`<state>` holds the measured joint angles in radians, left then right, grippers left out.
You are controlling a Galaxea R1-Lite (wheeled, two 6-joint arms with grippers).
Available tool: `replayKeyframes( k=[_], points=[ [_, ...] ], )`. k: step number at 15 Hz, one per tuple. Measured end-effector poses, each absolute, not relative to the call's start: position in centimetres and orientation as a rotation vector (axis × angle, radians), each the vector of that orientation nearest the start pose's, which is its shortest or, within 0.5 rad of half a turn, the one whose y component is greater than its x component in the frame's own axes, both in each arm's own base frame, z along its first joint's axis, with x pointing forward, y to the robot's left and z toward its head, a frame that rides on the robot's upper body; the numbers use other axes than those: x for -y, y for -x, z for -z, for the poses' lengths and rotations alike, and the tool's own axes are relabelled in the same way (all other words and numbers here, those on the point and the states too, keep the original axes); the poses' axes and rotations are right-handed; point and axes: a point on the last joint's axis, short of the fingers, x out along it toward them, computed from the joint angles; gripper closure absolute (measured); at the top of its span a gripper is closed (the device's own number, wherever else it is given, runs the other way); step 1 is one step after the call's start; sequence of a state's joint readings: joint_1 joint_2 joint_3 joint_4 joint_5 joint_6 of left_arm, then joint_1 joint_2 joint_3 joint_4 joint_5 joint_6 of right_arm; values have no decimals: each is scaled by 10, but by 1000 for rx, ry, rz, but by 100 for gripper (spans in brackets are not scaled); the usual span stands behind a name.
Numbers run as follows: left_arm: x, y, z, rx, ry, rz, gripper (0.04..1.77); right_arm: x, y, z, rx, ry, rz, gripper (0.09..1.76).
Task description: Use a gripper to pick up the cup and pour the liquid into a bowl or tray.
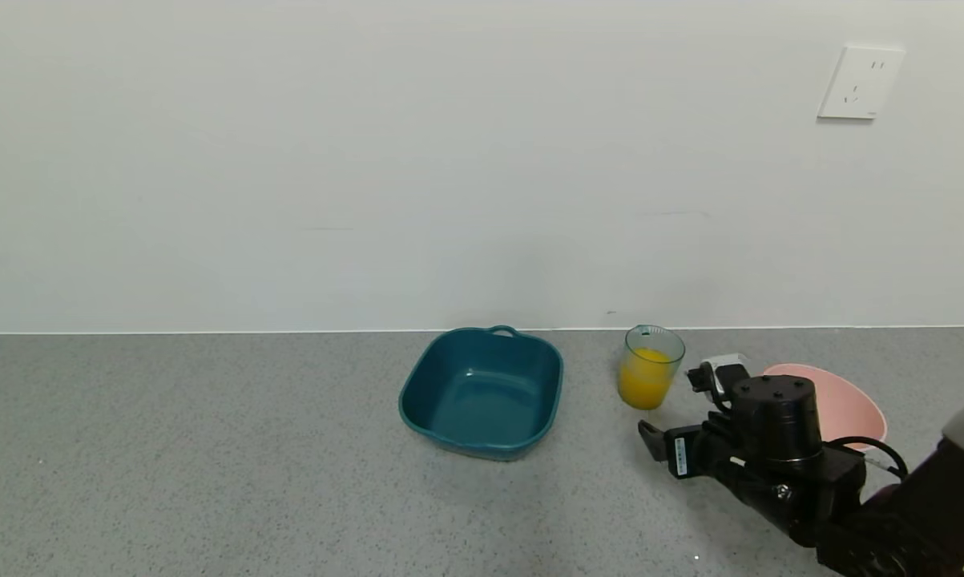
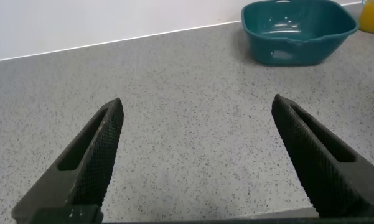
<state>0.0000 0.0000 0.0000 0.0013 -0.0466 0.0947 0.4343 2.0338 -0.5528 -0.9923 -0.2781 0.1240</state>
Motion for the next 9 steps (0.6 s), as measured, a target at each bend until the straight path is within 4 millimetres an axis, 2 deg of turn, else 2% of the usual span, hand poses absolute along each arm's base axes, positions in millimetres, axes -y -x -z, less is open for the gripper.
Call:
replayKeyframes(
  k=[3, 9],
  points=[
    [1, 23, -75, 1, -95, 47, 9, -131, -304, -39, -474, 57, -98, 14],
    [1, 23, -75, 1, -95, 47, 9, -142, -336, -24, -372, 52, -93, 14]
  ],
)
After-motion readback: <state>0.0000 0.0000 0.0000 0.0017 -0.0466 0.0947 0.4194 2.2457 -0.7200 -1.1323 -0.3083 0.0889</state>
